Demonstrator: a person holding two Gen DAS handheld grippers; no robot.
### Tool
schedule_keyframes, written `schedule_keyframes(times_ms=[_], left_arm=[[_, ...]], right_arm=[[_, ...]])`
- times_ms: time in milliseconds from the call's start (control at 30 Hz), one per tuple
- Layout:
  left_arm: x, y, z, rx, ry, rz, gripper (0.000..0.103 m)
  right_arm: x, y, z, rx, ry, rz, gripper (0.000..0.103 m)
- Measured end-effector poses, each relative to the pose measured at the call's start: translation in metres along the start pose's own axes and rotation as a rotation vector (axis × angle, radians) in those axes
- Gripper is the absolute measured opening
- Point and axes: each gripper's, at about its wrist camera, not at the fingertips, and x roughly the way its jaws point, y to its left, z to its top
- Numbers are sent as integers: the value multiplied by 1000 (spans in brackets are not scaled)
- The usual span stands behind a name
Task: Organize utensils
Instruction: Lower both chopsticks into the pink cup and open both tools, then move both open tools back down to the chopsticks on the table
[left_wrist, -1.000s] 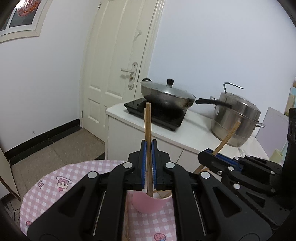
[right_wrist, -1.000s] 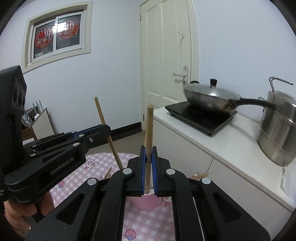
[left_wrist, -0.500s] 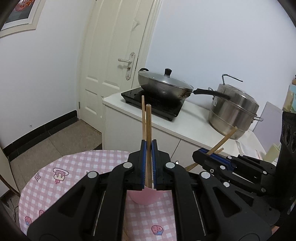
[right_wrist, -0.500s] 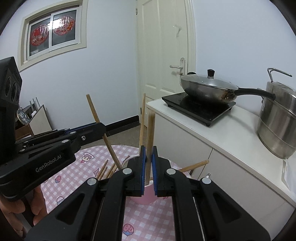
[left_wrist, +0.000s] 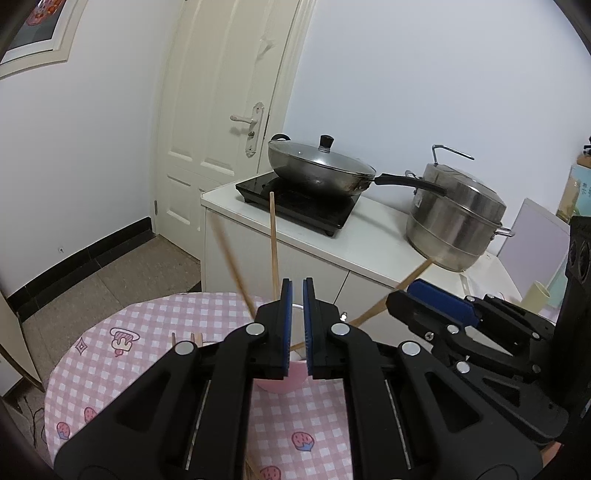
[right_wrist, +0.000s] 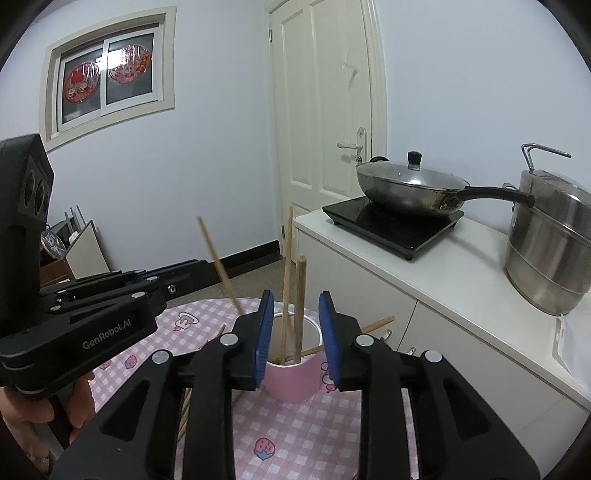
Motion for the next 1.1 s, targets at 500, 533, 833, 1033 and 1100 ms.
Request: schedule_keyframes(times_ms=[500, 533, 833, 1033, 1100], left_arm=[[-58, 21, -20, -30, -1, 49, 7], [-60, 25, -22, -35, 2, 52, 7], [-64, 73, -58, -86, 87, 140, 31], [-50, 104, -81, -119, 180, 165, 52], [-43, 113, -86, -134, 209, 162, 52]], right_arm=[[-40, 18, -12, 0, -30, 19, 32], [-41, 21, -14, -3, -28, 21, 32], [-21, 44, -47, -8, 52, 64, 32], [15, 65, -70, -25, 149, 103, 32], [28, 72, -75, -35, 181, 115, 32]])
